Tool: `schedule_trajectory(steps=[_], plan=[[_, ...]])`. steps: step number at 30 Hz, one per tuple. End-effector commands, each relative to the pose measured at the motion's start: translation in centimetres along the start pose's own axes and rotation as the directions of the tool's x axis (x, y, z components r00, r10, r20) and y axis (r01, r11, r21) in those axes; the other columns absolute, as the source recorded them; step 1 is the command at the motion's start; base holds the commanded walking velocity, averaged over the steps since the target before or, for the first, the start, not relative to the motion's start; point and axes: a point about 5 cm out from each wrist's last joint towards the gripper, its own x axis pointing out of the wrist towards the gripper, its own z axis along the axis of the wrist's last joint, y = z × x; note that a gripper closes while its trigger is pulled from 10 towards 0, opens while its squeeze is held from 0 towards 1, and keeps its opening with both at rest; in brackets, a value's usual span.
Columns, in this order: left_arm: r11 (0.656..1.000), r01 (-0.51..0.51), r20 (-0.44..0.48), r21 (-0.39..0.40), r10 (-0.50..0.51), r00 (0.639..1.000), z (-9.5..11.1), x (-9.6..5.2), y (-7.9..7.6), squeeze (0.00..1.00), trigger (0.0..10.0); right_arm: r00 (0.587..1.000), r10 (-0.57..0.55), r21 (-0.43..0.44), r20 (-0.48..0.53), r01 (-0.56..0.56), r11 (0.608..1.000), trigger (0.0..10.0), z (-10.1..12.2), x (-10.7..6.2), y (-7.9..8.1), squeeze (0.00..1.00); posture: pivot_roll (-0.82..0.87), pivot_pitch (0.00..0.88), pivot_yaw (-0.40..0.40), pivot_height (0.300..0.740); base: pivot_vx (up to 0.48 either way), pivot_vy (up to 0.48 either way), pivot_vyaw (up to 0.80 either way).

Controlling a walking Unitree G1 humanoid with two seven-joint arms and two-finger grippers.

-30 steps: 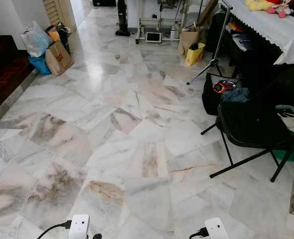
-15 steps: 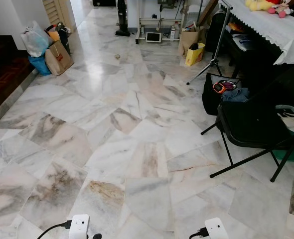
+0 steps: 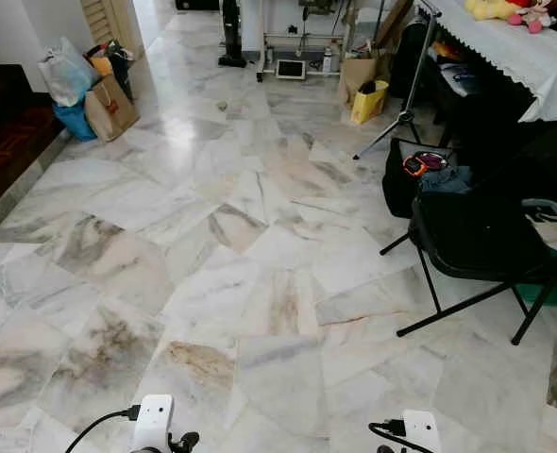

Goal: Hang keys on a hook

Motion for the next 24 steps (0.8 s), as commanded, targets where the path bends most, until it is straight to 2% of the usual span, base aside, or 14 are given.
schedule_trajectory(steps=[1, 10, 14, 18, 24], plan=[[1.000, 0.005, -0.006, 0.007, -0.005, 1.000, -0.16, -0.03, -0.03, 0.00, 10.0, 1.000, -0.004, 0.019, 0.020, 0.003, 1.000, 10.0, 0.35, -0.01, -0.21, 0.00, 0.01, 0.000, -0.037, 0.740, 0.000, 0.000, 0.00], [1.000, 0.005, 0.009, 0.003, -0.005, 1.000, 0.09, 0.03, -0.18, 0.00, 10.0, 1.000, -0.020, 0.030, 0.022, 0.020, 0.999, 10.0, 0.47, -0.01, -0.39, 0.00, 0.01, 0.000, -0.036, 0.740, 0.000, 0.000, 0.00], [1.000, -0.005, 0.027, 0.004, 0.005, 1.000, 0.27, 0.02, -0.11, 0.00, 10.0, 1.000, -0.020, 0.010, 0.007, 0.020, 1.000, 10.0, 0.28, -0.04, -0.54, 0.00, 0.00, 0.000, -0.036, 0.740, 0.000, 0.000, -0.57], [1.000, -0.022, 0.033, -0.012, 0.022, 0.999, 0.33, 0.02, 0.01, 0.00, 10.0, 1.000, -0.021, 0.029, 0.005, 0.021, 0.999, 10.0, 0.10, -0.09, -0.68, 0.00, 0.00, 0.000, -0.037, 0.740, 0.000, 0.000, -0.55], [1.000, -0.017, 0.025, 0.012, 0.016, 1.000, 0.32, 0.02, 0.05, 0.00, 10.0, 1.000, -0.018, 0.007, -0.005, 0.019, 1.000, 10.0, 0.07, -0.12, -0.88, 0.00, 0.00, 0.000, -0.037, 0.740, 0.000, 0.000, -0.56]])
